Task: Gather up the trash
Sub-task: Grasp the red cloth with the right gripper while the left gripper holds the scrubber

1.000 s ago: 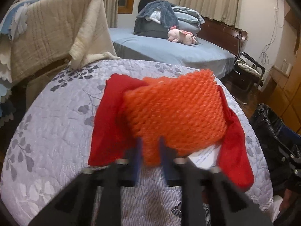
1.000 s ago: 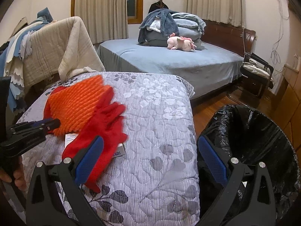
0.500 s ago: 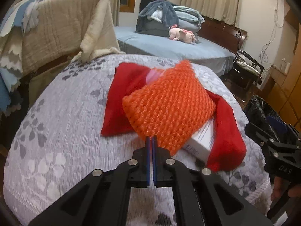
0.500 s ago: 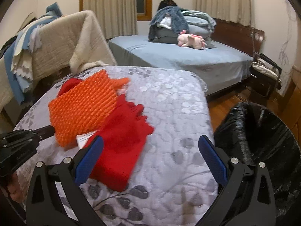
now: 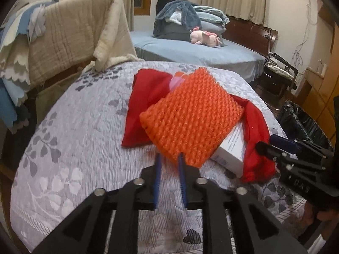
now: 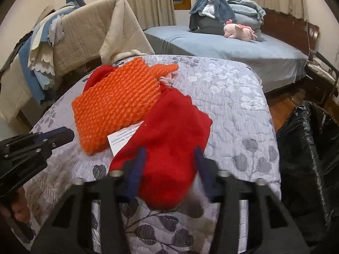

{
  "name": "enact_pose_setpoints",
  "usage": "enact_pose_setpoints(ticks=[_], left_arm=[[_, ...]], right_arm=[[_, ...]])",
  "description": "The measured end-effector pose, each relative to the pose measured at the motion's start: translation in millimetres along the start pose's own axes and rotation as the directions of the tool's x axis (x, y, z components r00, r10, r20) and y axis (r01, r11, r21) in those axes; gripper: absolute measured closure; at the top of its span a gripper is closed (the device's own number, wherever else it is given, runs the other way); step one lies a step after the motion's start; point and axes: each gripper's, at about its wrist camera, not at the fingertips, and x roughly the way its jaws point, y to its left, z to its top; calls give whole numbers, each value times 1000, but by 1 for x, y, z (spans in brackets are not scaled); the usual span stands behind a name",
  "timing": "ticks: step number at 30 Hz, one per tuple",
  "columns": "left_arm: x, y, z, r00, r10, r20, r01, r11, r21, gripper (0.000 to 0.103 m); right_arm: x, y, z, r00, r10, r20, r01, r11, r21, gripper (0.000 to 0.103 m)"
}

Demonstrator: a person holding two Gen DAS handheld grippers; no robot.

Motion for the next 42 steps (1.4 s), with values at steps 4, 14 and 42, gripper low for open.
enact_pose_setpoints(ticks=[4,14,42], left_arm=[[-1,-5,1,1000,10,18,-11,1000,21,71],[-7,-5,2,996,67,59,-69,997,32,60],[-3,10,2,994,87,61,-88,996,8,49]], right_arm=[[0,-16,-2,998,-69,-15,69,998,13,85],[-5,-8,13,998,-55,29,54,998,38,39],[33,-31,4,975,-198,-105,207,975,78,28]])
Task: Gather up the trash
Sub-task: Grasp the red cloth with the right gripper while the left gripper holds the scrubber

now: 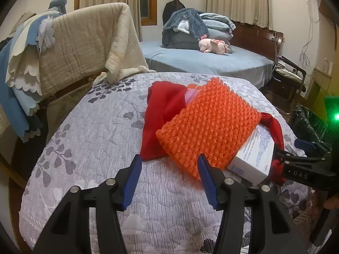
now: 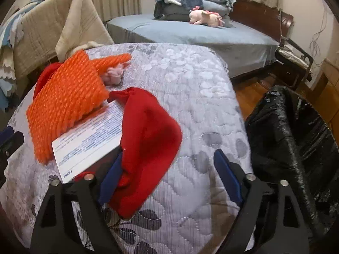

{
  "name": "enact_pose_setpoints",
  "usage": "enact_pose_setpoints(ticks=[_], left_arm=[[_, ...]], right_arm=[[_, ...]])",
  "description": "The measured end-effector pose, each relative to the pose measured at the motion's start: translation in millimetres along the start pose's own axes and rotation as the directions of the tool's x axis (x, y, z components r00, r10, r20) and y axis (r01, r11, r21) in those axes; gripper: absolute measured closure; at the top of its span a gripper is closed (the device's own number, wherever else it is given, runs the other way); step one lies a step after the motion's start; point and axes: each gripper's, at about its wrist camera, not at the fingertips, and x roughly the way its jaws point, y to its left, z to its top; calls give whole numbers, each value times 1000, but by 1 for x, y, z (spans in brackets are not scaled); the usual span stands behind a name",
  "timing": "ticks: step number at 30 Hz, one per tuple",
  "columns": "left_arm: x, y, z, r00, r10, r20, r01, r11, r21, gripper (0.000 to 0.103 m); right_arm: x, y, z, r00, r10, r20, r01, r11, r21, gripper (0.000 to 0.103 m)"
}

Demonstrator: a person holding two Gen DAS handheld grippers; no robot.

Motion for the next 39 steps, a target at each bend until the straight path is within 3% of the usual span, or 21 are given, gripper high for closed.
enact_pose_setpoints(ticks=[2,3,5,7,12,15,18,22,25,33,35,37,39], left_arm=[[1,0,1,1000,-1,-2,1,1000,-2,49],[1,0,1,1000,-2,-2,2,1000,-1,49],[1,-1,2,1000,-6,0,6,1000,3,49],[1,-4,3,1000,-13,3,13,1000,11,49],[4,-13,5,999,-42,-3,42,999,32,40],[11,-17,4,997,-67,-24,68,997,33,41],[19,-22,1,992,-105,-65,106,994,22,58],[24,-23,1,984,-155,-92,154,988,-15,95],[18,-28,2,986,-150,-72,150,989,0,103],[6,-26,12,993,-117,-30,117,993,0,103],[11,-23,15,994,-106,-40,106,994,0,95],[16,-21,18,994,-103,-43,104,995,1,54],[19,-22,24,995,-96,-23,97,995,22,43]], right_arm=[[5,-1,0,999,39,-20,-39,999,2,50],[5,0,1,998,56,-19,-56,998,0,55],[3,1,3,996,86,-18,-87,996,-14,86],[-1,0,4,994,109,-20,-109,994,-10,93],[-14,-10,7,994,107,6,-107,994,11,94],[-17,-14,7,996,93,14,-93,996,5,94],[-18,-15,6,996,86,14,-86,996,-4,94],[-22,-18,5,996,90,17,-90,996,-1,94],[-28,-20,6,996,91,25,-91,996,-6,94],[-43,-21,12,993,102,62,-101,995,-8,94],[-42,-21,13,993,101,60,-100,995,-10,94],[-41,-21,13,993,101,60,-101,995,-8,94],[-39,-21,14,993,98,60,-98,995,-3,94]])
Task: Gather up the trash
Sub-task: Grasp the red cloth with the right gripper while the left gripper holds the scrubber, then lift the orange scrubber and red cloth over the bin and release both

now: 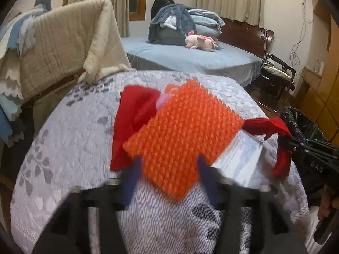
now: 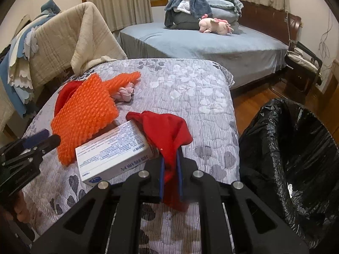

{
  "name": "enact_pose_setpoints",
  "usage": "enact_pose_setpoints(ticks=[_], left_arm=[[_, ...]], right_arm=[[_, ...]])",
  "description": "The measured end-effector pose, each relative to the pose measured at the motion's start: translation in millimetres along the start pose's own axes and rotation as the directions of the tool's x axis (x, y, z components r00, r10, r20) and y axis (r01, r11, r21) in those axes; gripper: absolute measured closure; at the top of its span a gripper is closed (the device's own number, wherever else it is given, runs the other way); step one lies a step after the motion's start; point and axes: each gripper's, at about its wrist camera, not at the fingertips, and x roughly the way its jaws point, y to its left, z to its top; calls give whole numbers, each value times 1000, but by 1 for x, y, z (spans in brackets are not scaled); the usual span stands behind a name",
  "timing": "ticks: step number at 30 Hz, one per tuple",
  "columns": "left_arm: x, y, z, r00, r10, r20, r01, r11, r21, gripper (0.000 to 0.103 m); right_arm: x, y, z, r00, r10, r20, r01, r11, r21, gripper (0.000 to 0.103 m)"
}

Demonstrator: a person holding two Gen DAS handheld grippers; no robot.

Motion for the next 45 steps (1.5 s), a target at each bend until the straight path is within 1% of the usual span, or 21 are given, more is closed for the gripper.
enact_pose_setpoints(ticks=[2,3,4,5,7,9,11,12,13,14,16,17,19,20,22,24,30,34,38,41,45], left_arm=[[4,-4,6,1000,-11,0,11,1000,26,37],[8,-7,9,1000,-16,-1,16,999,37,29],[10,-8,11,1000,-16,2,16,999,45,24],[13,-11,15,1000,-19,6,18,998,55,23],[20,-17,20,1000,-18,5,18,997,70,11],[27,-21,22,1000,-9,-4,10,997,71,9],[38,-23,23,999,-4,-37,7,998,64,9],[42,-23,22,999,2,-52,1,998,62,13],[43,-23,21,998,-3,-57,6,998,57,24],[44,-23,20,998,-16,-66,19,999,49,31],[43,-23,17,997,-38,-74,41,998,37,53],[42,-25,16,997,-41,-72,44,998,40,56],[37,-27,14,997,-49,-64,51,998,45,72],[36,-28,13,997,-52,-63,55,998,41,73],[32,-26,13,996,-62,-59,64,998,29,86],[27,-22,15,996,-76,-56,77,997,4,91],[2,-16,26,996,-84,-13,84,996,-35,92],[-18,-22,35,996,-84,12,84,996,-20,92],[-30,-35,48,995,-99,29,99,995,-3,92],[-34,-51,57,992,-123,41,122,992,21,92],[-35,-77,66,985,-168,50,165,985,50,92]], right_arm=[[2,-2,2,1000,-3,0,3,1000,4,94],[3,-3,3,1000,-4,0,4,1000,7,94],[4,-3,3,1000,-4,-2,4,1000,11,94],[5,-4,3,1000,-4,-2,4,1000,12,94],[6,-4,3,1000,-7,-3,7,1000,12,94],[8,-4,3,1000,-8,-5,9,1000,8,94],[9,-5,3,1000,-8,-7,8,1000,7,94],[9,-5,3,1000,-10,-7,10,1000,7,94],[9,-6,3,1000,-11,-8,11,1000,7,94],[10,-6,3,1000,-11,-8,11,1000,9,94],[11,-8,3,1000,-11,-9,11,1000,13,94],[11,-9,2,1000,-10,-10,10,1000,15,94],[11,-9,1,1000,-9,-9,9,1000,17,94],[10,-9,1,1000,-8,-8,8,1000,17,94],[8,-9,2,1000,-5,-3,5,1000,15,94],[5,-8,2,1000,-5,4,5,1000,8,94],[-13,-7,10,999,12,47,-13,1000,19,94],[-29,-11,19,997,24,79,-26,999,34,94],[-50,-21,27,993,24,117,-30,998,50,94],[-66,-35,30,990,24,138,-35,996,76,94],[-87,-59,33,985,-8,170,-10,995,104,94]])
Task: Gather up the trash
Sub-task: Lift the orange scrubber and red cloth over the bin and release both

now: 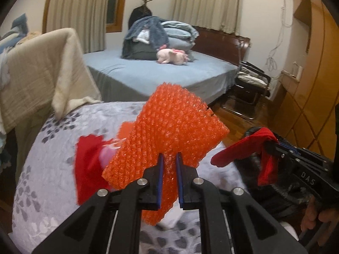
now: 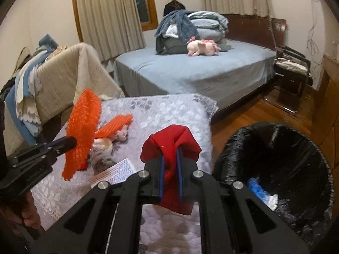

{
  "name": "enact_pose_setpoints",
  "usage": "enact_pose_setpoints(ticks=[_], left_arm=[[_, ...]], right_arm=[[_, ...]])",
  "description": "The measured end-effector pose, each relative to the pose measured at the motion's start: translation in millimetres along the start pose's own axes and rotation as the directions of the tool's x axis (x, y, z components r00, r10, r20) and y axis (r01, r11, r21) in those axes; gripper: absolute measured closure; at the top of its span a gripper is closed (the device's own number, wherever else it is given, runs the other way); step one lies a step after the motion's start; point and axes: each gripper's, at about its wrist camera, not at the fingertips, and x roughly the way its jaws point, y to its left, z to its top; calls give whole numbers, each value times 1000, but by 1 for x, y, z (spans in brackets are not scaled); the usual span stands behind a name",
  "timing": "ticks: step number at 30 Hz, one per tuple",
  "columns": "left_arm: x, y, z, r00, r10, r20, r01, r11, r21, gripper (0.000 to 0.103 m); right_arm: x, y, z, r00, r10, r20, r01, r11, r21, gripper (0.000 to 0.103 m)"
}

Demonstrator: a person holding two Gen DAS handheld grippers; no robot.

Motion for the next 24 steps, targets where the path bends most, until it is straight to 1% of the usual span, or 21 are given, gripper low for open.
enact_pose_setpoints(ticks=[4,7,13,19,24], left_arm=[[8,-29,6,999,-50,0,50,998,26,92],[17,-55,10,996,-94,-8,94,994,48,92],[36,-110,14,983,-181,-19,182,978,99,92],[56,-167,17,966,-258,-32,260,952,161,92],[76,-208,16,949,-307,-67,315,931,187,92]], right_arm=[[-17,-28,4,999,-39,23,39,999,31,94],[-28,-53,4,995,-90,35,88,995,51,94],[-46,-105,-4,980,-193,45,188,977,98,94],[-50,-159,-22,958,-285,13,280,948,148,94],[-44,-191,-38,945,-325,-30,325,927,187,94]])
